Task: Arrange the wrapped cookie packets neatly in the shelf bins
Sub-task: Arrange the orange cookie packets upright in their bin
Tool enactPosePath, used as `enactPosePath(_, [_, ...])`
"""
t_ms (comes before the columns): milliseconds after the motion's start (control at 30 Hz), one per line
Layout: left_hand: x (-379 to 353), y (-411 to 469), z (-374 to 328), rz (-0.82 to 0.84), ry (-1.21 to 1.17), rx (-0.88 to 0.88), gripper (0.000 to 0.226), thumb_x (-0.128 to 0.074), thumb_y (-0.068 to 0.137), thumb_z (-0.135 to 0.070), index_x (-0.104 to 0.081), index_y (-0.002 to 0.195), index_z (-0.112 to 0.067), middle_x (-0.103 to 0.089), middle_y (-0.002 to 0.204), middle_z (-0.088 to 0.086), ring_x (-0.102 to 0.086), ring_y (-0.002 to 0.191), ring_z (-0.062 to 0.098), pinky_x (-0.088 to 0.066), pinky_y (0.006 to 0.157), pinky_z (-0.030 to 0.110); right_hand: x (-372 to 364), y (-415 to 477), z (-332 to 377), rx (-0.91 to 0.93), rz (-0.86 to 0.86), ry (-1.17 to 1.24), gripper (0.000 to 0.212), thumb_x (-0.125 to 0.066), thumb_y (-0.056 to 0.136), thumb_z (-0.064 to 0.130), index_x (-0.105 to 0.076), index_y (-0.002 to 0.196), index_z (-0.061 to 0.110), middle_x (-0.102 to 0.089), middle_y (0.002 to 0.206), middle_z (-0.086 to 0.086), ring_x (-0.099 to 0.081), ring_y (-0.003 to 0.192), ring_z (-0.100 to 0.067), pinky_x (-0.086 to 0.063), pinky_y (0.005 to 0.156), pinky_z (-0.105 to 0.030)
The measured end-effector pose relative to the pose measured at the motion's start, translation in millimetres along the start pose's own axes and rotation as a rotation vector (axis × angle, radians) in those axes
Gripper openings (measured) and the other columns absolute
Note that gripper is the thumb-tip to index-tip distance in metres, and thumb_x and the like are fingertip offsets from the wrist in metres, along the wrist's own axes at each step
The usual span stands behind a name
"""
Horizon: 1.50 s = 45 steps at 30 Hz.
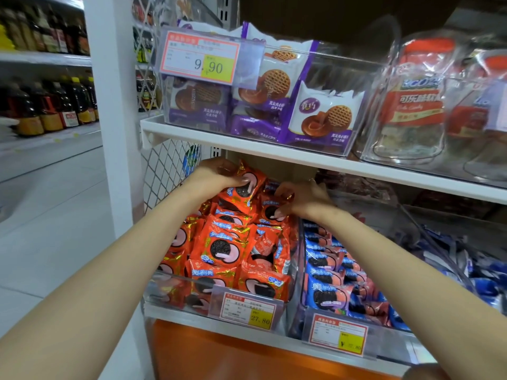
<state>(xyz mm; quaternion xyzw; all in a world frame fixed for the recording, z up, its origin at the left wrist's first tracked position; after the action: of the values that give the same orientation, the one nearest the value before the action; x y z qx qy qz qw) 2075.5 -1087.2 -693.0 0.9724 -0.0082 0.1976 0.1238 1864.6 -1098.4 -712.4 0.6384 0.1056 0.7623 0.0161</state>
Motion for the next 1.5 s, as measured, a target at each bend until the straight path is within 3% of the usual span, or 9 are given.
enactPosePath(433, [-3, 3, -2, 0.017, -0.016, -0.082, 0.036, -0.074, 0.078, -0.013, -0.064, 0.113, -0.009, -0.064, 0.103, 0.002, -0.056, 0.093, 0.010, -0.036, 0.061, -0.005, -1, -2, 7, 0.014, -0.021, -0.142, 0.026, -0.065, 0.082, 0.046, -0.065, 0.104, 0.033, -0.056, 0.124, 0.008, -0.044, 0.122, -0.021, -0.030, 0.100, -0.036])
enactPosePath(567, [-12, 3, -2, 0.076, 0.035, -0.116, 0.040, -0.080, 0.070, -0.012, -0.066, 0.107, -0.006, -0.069, 0.105, 0.010, -0.064, 0.099, 0.021, -0.050, 0.088, 0.023, 4, 0, 3, -0.018, -0.123, 0.611, 0.033, -0.069, 0.083, 0.024, -0.064, 0.114, 0.018, -0.067, 0.114, -0.002, -0.060, 0.108, -0.019, -0.048, 0.094, -0.031])
enactPosePath(667, [-22, 4, -7, 0.071, 0.089, -0.171, 0.038, -0.083, 0.066, -0.011, -0.066, 0.099, -0.003, -0.069, 0.094, 0.010, -0.064, 0.088, 0.020, -0.050, 0.083, 0.029, 7, -6, -1, -0.036, -0.038, 1.104, 0.051, -0.074, 0.076, 0.028, -0.061, 0.120, 0.007, -0.068, 0.111, -0.008, -0.065, 0.099, -0.019, -0.051, 0.089, -0.031])
enactPosePath(833, [-32, 2, -15, 0.162, 0.093, -0.263, 0.031, -0.081, 0.068, -0.009, -0.062, 0.094, -0.009, -0.063, 0.086, 0.001, -0.058, 0.078, 0.011, -0.044, 0.070, 0.010, 14, -20, 2, 0.097, -0.049, 1.038, 0.027, -0.075, 0.075, 0.013, -0.068, 0.101, 0.009, -0.072, 0.093, 0.002, -0.066, 0.087, -0.005, -0.047, 0.078, -0.014])
enactPosePath(1067, [-35, 5, -20, 0.052, 0.289, -0.294, 0.026, -0.075, 0.077, -0.019, -0.066, 0.099, -0.008, -0.064, 0.090, 0.001, -0.060, 0.088, 0.017, -0.047, 0.084, 0.028, 27, -18, -7, -0.016, -0.181, 1.029, 0.049, -0.079, 0.070, 0.012, -0.060, 0.115, 0.013, -0.069, 0.108, -0.001, -0.066, 0.098, -0.017, -0.052, 0.088, -0.026])
enactPosePath(1167, [-26, 9, -12, 0.000, 0.361, -0.254, 0.018, -0.068, 0.083, -0.014, -0.066, 0.100, -0.007, -0.067, 0.098, 0.007, -0.061, 0.094, 0.022, -0.047, 0.085, 0.028, 29, -19, -11, -0.141, -0.123, 0.853, 0.035, -0.079, 0.073, 0.021, -0.065, 0.104, 0.013, -0.068, 0.097, 0.002, -0.063, 0.084, -0.011, -0.047, 0.068, -0.007])
enactPosePath(1267, [-14, 7, -3, -0.012, 0.356, -0.208, 0.014, -0.068, 0.082, -0.010, -0.066, 0.096, -0.008, -0.067, 0.098, 0.008, -0.061, 0.094, 0.023, -0.047, 0.082, 0.027, 19, -20, -7, -0.139, -0.033, 0.764, 0.029, -0.078, 0.074, 0.020, -0.067, 0.099, 0.011, -0.067, 0.092, -0.004, -0.063, 0.086, -0.019, -0.046, 0.067, -0.017])
enactPosePath(1367, [-8, 3, 2, 0.024, 0.352, -0.206, 0.014, -0.067, 0.081, -0.007, -0.066, 0.095, -0.008, -0.065, 0.088, 0.005, -0.061, 0.084, 0.018, -0.046, 0.074, 0.023, 8, -20, 6, -0.078, -0.071, 0.618, 0.032, -0.080, 0.072, 0.024, -0.066, 0.098, 0.011, -0.068, 0.095, -0.009, -0.062, 0.090, -0.021, -0.045, 0.072, -0.025])
enactPosePath(1500, [-3, -1, 2, 0.053, 0.299, -0.223, 0.013, -0.061, 0.084, -0.001, -0.063, 0.091, -0.012, -0.065, 0.080, 0.001, -0.056, 0.059, -0.005, -0.041, 0.058, 0.005, 2, -19, 14, -0.045, -0.145, 0.622, 0.025, -0.078, 0.075, 0.023, -0.061, 0.090, 0.015, -0.064, 0.086, -0.002, -0.058, 0.081, -0.015, -0.043, 0.064, -0.019])
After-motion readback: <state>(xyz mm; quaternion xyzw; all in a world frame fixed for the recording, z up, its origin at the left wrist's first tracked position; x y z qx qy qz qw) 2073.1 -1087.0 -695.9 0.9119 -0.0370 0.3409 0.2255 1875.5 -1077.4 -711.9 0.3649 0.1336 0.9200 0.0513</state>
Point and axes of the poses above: each hand's wrist, its own y-axis towards the middle knuckle, its own x-axis out of the back of the hand, z = x × y, the point moved 1 cm from there along y, towards the middle knuckle
